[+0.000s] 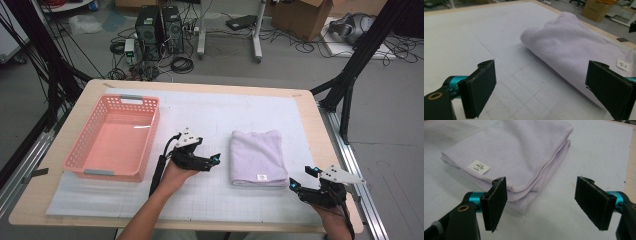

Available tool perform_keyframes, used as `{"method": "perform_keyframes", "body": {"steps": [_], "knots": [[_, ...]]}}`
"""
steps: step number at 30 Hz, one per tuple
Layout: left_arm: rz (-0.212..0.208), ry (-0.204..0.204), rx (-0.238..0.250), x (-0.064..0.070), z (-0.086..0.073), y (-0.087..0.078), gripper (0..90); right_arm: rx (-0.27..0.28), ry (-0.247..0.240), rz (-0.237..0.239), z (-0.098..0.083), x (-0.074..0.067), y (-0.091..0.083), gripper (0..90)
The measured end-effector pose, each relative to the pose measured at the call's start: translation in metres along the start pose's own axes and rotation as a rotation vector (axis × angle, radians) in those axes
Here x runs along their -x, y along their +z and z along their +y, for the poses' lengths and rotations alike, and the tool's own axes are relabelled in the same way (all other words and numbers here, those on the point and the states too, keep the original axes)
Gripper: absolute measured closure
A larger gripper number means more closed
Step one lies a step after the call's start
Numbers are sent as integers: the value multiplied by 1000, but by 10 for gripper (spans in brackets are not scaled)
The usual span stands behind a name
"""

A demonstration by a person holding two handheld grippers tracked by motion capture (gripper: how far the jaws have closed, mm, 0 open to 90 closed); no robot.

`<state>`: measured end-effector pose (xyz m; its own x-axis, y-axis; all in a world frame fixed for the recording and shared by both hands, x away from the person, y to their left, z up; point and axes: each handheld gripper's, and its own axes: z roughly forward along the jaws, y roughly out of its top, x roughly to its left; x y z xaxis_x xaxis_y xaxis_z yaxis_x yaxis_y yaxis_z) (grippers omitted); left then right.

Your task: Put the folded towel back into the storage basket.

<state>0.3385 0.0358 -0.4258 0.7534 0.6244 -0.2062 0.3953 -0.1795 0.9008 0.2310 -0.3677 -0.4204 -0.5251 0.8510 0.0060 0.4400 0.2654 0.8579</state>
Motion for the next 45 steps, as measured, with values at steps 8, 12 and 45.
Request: {"method": "perform_keyframes", "body": {"steps": [8, 12, 45], "knots": [[-57, -22, -76, 10, 7, 34, 151, -1, 0, 3, 0, 0, 0, 251], [-68, -40, -91, 14, 7, 48, 160, 3, -2, 7, 1, -1, 0, 251], [-88, -126, -240, 28, 7, 93, 575, 5, -3, 17, 1, 0, 2, 251]]}}
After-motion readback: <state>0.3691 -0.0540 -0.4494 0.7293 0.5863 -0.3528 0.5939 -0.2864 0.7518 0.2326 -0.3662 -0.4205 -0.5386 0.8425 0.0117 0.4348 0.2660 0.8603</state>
